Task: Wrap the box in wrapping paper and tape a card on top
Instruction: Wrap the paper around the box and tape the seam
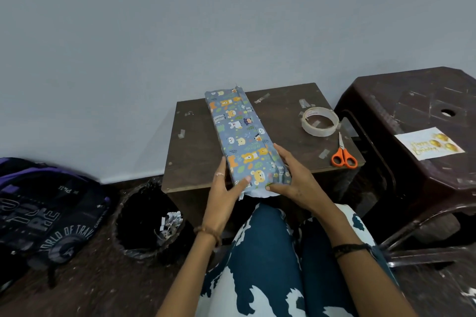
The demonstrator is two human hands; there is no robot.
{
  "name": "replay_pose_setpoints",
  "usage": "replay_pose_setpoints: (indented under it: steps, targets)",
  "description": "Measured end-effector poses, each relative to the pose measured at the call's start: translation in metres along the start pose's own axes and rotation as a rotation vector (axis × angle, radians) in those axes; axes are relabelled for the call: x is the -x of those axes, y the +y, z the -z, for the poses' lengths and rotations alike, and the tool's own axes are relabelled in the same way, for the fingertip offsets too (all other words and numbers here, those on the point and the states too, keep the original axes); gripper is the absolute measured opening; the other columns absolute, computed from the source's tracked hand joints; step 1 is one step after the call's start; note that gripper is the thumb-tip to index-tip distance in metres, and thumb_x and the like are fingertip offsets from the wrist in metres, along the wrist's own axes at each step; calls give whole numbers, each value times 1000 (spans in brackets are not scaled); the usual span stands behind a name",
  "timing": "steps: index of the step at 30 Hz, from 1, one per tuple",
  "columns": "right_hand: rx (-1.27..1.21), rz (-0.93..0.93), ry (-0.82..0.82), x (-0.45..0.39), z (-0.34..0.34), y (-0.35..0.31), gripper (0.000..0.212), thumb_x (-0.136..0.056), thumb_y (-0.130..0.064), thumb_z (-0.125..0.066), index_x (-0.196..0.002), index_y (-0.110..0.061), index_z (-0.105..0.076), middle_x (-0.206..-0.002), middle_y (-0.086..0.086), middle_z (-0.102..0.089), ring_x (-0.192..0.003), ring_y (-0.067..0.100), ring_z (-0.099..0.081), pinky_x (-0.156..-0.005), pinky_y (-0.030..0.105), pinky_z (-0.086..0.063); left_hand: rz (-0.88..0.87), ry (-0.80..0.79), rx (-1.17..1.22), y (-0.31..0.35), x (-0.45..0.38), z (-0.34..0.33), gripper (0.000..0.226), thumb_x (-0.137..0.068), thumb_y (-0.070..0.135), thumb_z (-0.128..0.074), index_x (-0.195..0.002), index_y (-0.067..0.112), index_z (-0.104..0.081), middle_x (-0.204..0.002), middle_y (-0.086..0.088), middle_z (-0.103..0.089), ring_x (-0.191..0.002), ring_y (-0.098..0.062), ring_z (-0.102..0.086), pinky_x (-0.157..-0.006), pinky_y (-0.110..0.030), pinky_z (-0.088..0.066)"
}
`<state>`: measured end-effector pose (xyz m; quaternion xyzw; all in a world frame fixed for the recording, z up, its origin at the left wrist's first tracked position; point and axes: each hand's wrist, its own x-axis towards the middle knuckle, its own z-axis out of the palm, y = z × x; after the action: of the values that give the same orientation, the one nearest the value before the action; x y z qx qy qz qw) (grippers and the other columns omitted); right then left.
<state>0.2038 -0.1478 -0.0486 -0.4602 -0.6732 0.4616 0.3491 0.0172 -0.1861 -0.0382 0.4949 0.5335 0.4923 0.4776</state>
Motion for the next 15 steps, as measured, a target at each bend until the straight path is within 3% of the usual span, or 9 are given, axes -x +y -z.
replay_pose_setpoints:
  steps: [2,4,7,10,12,15]
  targets:
    - [69,27,25,2,-2,0,78,-78,-19,-71,-144,-29,-31,-140,-10,-45,-126,3,-45,-104,31,-42,-32,19,-154,-7,10,-5,75,-76,19,-76,-139,28,-36,-134,11,-49,-123,0,-46,-99,-17,-42]
    - [145,83,107,4,-4,-2,65,-85,-24,-66,-141,-27,-34,-137,-10,-45,-125,2,-44,-103,28,-41,-91,105,-314,-12,15,-12,83,-74,17,-77,-143,21,-30,-144,4,-39,-132,-5,-36,-107,-19,-32]
    - [217,133,164,9,-5,-5,54,-89,-19,-61,-138,-26,-38,-133,-11,-46,-122,1,-45,-101,25,-41,-161,228,-504,-12,18,-19,71,-85,7,-63,-145,16,-26,-150,-1,-27,-137,-10,-28,-108,-18,-26]
    - [230,147,118,16,-4,-5,53,-87,-9,-50,-137,-25,-41,-137,-11,-46,-125,1,-42,-103,24,-38,-213,243,-614,-9,21,-24,60,-89,1,-51,-144,15,-30,-153,1,-21,-136,-11,-31,-96,-7,-26]
    - [175,154,120,17,-3,-6,55,-82,-11,-40,-134,-26,-46,-135,-13,-48,-124,0,-44,-100,19,-39,-242,228,-672,-7,18,-25,60,-87,-4,-50,-143,12,-32,-154,0,-18,-139,-12,-25,-99,-5,-22]
    - [174,147,238,6,0,-6,51,-79,-14,-35,-125,-15,-57,-126,-5,-57,-109,1,-51,-91,13,-41,-332,124,-784,-7,9,-26,57,-86,-1,-54,-140,10,-38,-152,-1,-23,-141,-9,-14,-118,-28,-10]
